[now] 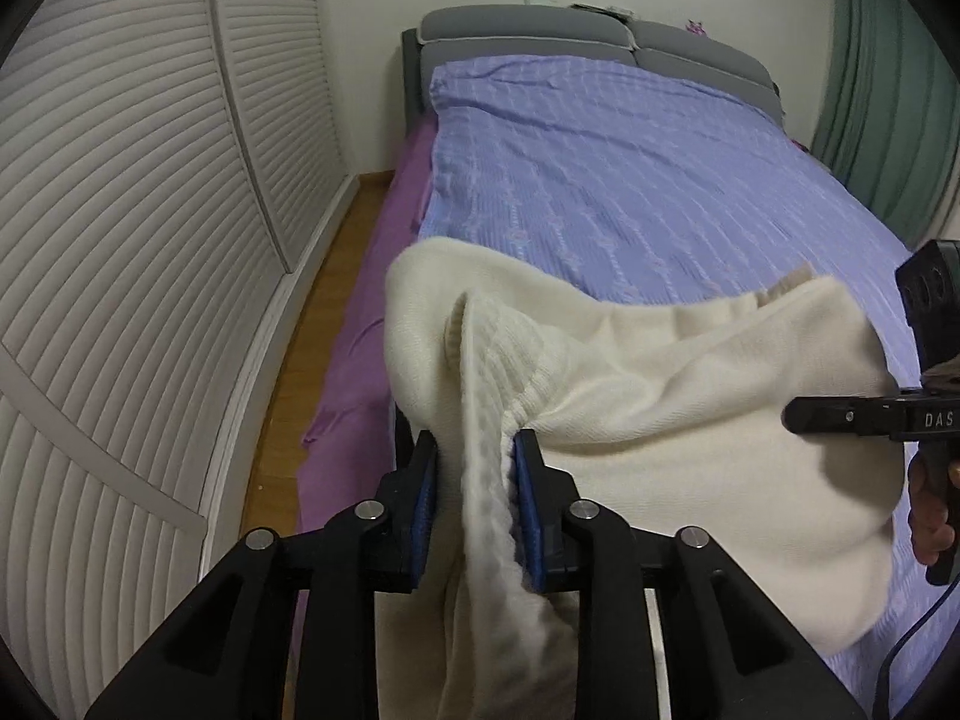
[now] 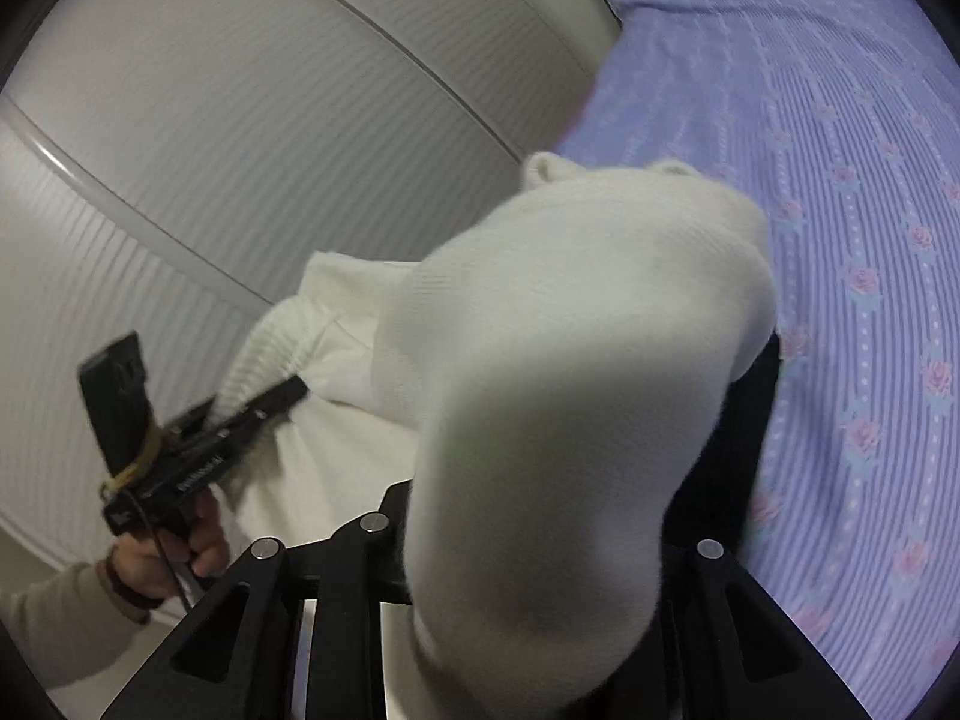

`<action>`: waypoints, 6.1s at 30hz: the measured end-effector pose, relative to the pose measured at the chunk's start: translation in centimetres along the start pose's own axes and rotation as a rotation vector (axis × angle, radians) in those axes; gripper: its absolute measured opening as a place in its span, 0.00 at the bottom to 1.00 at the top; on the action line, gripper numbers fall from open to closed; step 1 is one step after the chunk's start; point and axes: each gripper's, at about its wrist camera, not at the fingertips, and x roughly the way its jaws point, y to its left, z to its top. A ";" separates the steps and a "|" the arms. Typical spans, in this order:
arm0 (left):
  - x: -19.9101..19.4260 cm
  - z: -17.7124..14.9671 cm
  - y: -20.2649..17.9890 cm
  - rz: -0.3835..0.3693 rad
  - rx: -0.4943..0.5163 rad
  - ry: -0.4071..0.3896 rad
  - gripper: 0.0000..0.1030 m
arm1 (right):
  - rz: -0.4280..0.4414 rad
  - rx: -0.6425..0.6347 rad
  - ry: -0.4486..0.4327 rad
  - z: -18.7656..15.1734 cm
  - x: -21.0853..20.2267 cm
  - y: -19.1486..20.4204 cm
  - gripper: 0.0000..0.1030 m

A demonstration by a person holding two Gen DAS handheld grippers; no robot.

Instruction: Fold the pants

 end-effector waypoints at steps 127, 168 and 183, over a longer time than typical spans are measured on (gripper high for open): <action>-66.1 -13.1 -56.2 0.063 -0.011 -0.174 0.98 | -0.876 -0.057 -0.558 -41.3 -83.8 20.7 0.88; -66.4 -12.2 -57.0 0.056 0.032 -0.189 0.98 | -0.869 -0.043 -0.572 -41.0 -84.7 20.0 0.88; -66.7 -12.3 -57.2 0.053 0.048 -0.198 0.98 | -0.855 -0.044 -0.569 -41.0 -85.0 19.9 0.88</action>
